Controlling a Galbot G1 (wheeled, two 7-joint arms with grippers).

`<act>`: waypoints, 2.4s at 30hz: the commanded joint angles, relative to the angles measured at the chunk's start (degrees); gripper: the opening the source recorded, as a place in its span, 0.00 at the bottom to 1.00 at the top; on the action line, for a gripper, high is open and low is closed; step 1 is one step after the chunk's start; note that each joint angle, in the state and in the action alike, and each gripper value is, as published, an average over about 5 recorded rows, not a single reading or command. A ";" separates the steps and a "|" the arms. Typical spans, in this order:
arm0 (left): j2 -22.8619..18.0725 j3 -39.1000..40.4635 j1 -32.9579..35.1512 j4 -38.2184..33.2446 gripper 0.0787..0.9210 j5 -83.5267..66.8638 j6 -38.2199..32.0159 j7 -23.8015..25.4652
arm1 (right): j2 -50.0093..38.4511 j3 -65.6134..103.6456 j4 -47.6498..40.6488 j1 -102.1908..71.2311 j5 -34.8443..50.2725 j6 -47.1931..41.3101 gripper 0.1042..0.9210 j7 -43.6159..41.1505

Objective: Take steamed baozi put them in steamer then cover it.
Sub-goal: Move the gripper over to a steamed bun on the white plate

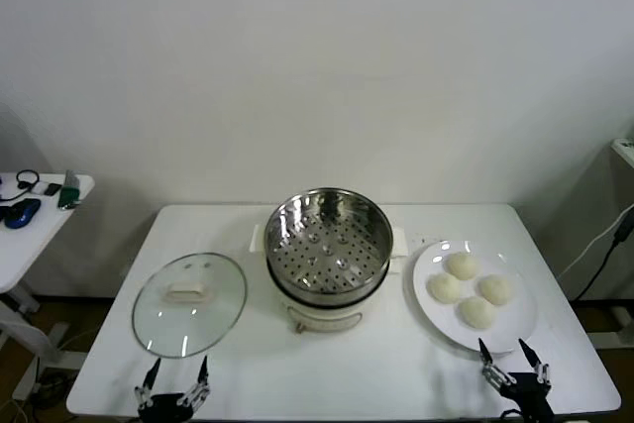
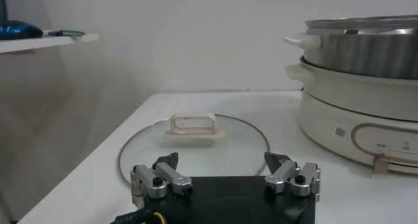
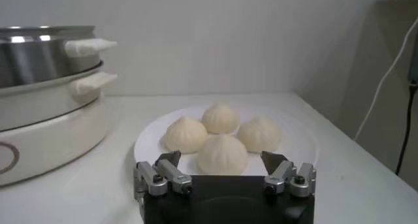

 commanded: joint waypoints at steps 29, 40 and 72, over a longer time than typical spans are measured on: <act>0.42 1.83 -0.76 1.03 0.88 1.09 -0.92 0.40 | -40.60 -101.01 -39.04 117.55 -26.00 0.61 0.88 -65.36; -0.11 1.71 -0.59 1.35 0.88 1.25 -1.57 0.39 | -26.34 -115.47 -49.87 124.74 -21.61 -1.68 0.88 -68.14; -0.17 1.97 -0.27 3.63 0.88 3.19 -2.78 0.16 | -11.23 -99.74 -66.56 106.05 -32.66 -1.70 0.88 -60.17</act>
